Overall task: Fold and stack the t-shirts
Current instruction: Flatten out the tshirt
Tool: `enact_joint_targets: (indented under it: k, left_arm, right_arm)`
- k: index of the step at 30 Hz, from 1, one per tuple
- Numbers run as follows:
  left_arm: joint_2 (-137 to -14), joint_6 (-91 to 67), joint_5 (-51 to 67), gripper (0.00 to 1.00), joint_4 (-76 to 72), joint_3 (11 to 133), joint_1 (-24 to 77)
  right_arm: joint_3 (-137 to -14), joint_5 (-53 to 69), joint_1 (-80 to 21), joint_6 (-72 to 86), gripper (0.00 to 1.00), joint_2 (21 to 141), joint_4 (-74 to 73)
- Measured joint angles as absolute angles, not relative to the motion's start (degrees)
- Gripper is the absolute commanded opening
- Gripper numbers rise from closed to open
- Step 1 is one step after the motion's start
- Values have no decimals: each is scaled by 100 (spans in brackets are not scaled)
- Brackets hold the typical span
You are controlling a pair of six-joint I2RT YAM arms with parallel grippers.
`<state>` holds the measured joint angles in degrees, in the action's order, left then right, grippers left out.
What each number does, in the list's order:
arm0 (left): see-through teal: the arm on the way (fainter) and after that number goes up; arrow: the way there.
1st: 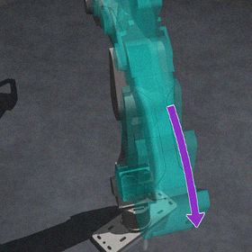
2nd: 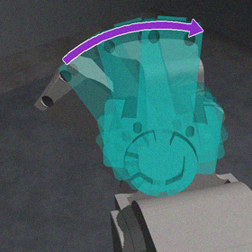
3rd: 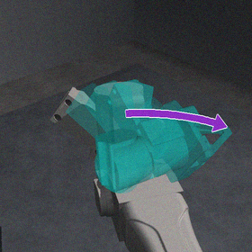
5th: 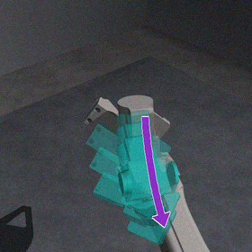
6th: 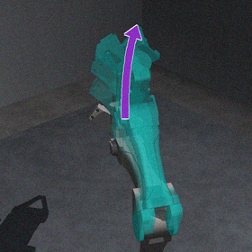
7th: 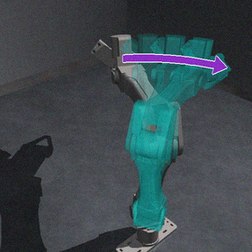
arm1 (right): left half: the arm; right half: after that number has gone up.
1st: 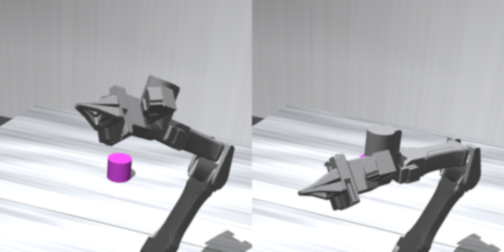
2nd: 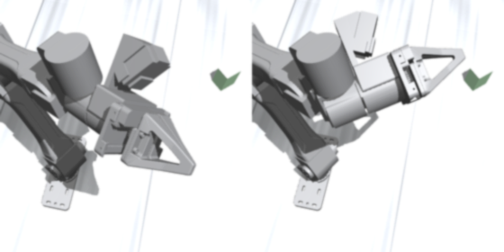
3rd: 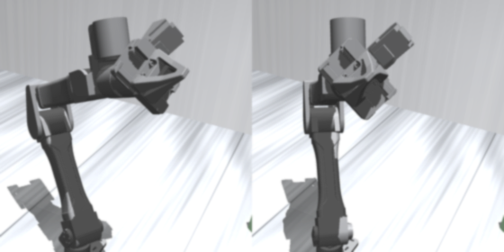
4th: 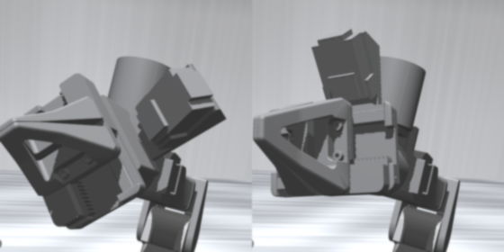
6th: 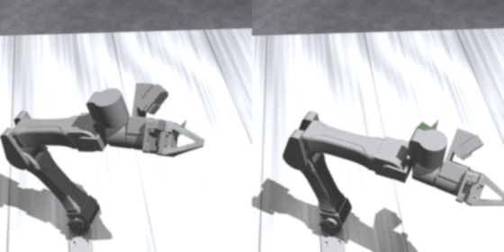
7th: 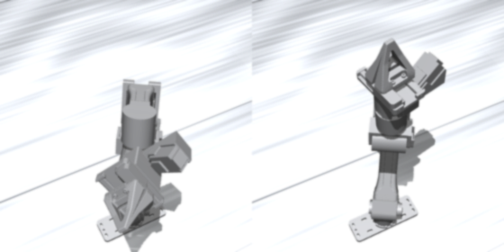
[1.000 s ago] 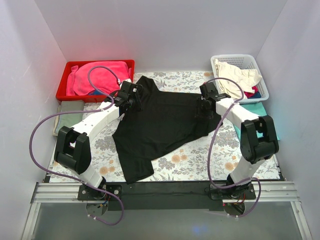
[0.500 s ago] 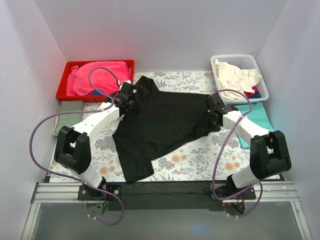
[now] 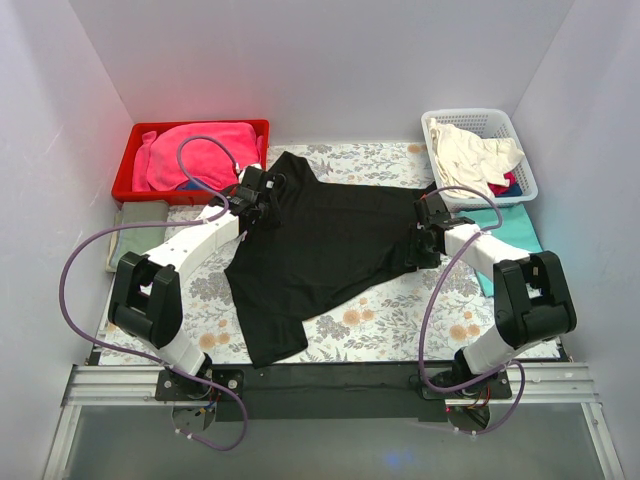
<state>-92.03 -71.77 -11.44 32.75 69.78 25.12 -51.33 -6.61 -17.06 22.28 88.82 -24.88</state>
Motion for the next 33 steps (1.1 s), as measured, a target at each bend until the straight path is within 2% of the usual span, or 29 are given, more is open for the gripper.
enact_joint_targets:
  k: [1,4,5,7,13,23,33]
  left_arm:
    - [-9203,-7177,-1146,41,3273,6978,2512]
    - [-9203,-7175,-1162,42,3284,6978,2512]
    - [-9203,-7175,-1166,42,3291,6978,2512]
    - [-9203,-7175,-1179,42,3306,6978,2512]
    - [-9144,-7179,-1275,41,3461,6978,2512]
    - [-8320,-7179,-1431,41,3953,6971,2512]
    - [-7439,-7236,-1396,41,4659,6692,2515]
  right_arm:
    - [-5118,-644,-1693,2224,41,8919,-2456]
    - [-5098,-578,-1671,2206,28,9002,-2381]
    - [-5096,-558,-1660,2204,15,9013,-2368]
    - [-5087,-534,-1660,2211,1,9011,-2359]
    - [-5063,-543,-1656,2248,1,8632,-2700]
    - [-4425,-923,-1656,2727,1,6615,-4097]
    - [-3972,-1448,-1656,3465,1,6139,-5719]
